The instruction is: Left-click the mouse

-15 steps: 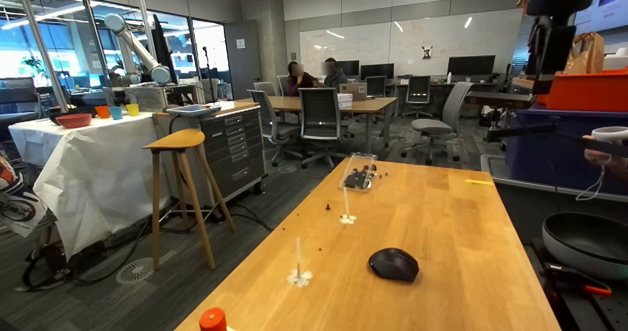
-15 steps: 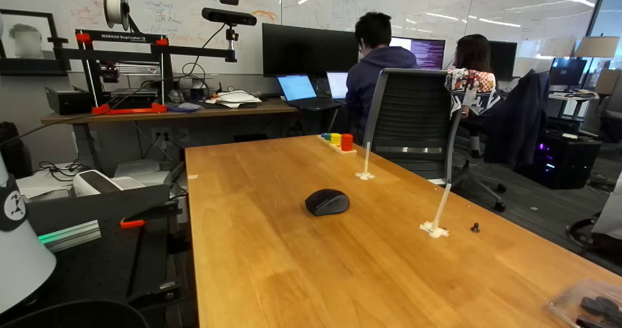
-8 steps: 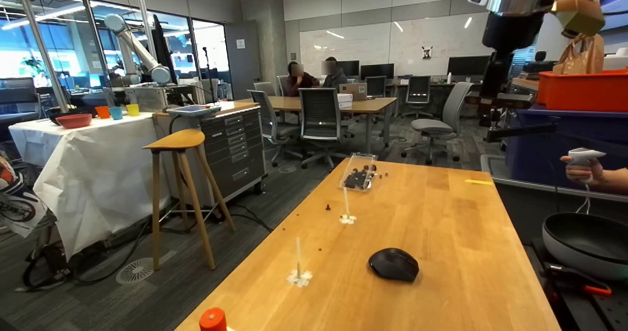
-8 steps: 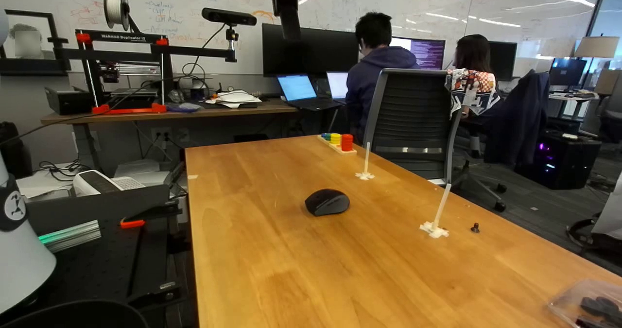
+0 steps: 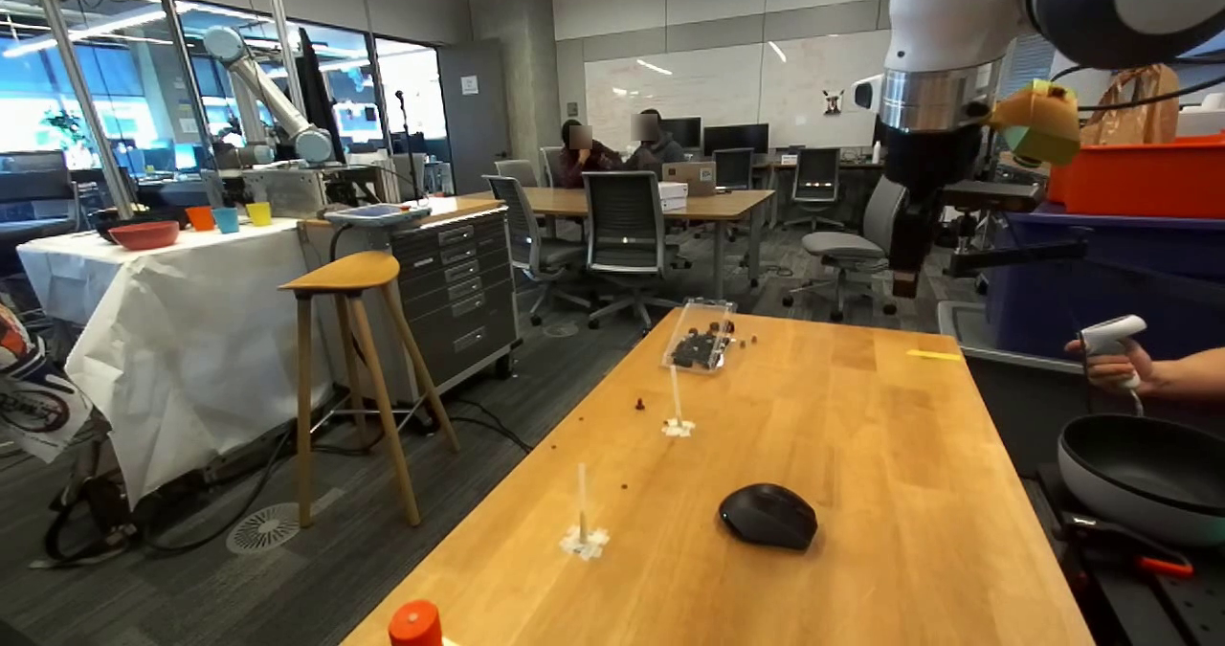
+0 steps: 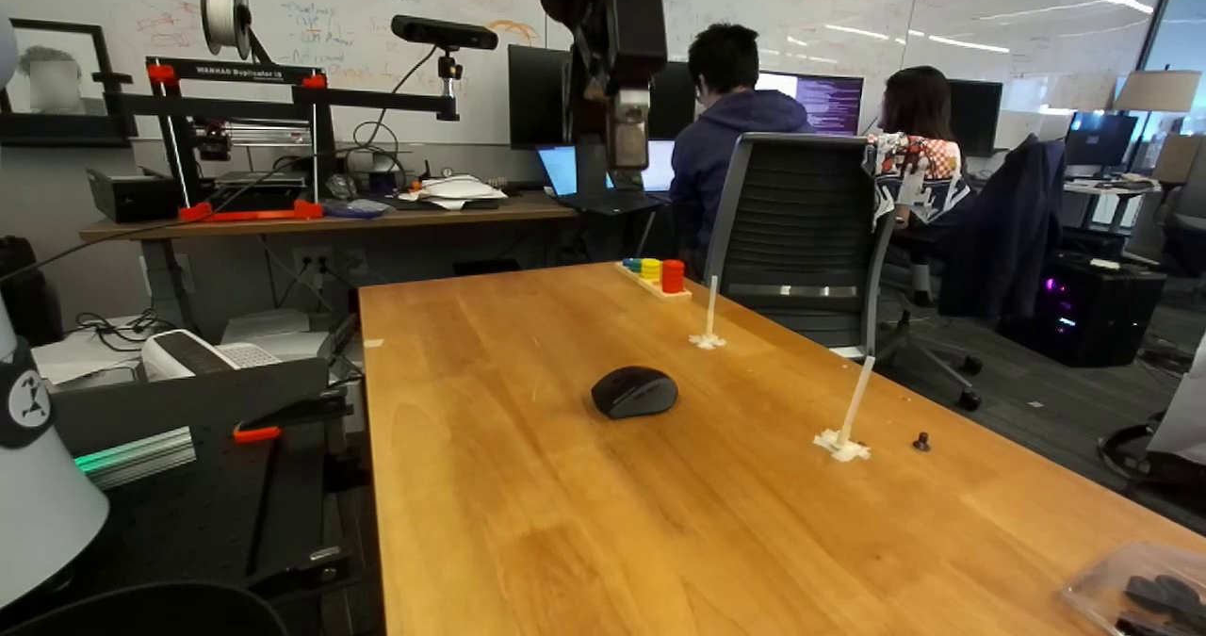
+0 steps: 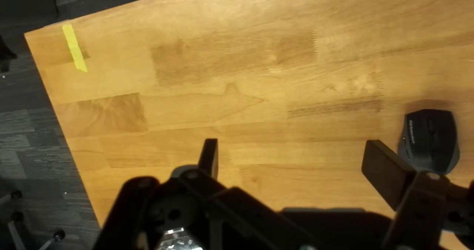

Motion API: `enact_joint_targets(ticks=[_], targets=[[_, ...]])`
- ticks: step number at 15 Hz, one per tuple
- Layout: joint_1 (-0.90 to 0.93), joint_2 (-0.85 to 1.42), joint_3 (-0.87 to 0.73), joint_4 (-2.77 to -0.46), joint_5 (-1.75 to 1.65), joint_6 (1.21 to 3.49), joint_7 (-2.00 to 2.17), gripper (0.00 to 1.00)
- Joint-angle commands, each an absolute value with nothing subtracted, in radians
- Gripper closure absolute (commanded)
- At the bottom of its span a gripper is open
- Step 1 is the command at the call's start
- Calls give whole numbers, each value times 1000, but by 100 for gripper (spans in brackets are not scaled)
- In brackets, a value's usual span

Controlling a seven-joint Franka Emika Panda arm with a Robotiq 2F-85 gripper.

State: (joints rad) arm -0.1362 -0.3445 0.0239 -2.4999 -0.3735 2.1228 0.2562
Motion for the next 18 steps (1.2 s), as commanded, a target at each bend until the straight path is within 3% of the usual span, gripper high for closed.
enact_joint_targets(ticks=[1, 16, 17, 18], targets=[[-112, -231, 1, -2431, -309, 2151, 213, 0], [5, 21, 42, -2308, -327, 2203, 200, 0], [12, 29, 43, -2308, -353, 2217, 222, 25], [19, 38, 43, -2310, -388, 2236, 248, 27]])
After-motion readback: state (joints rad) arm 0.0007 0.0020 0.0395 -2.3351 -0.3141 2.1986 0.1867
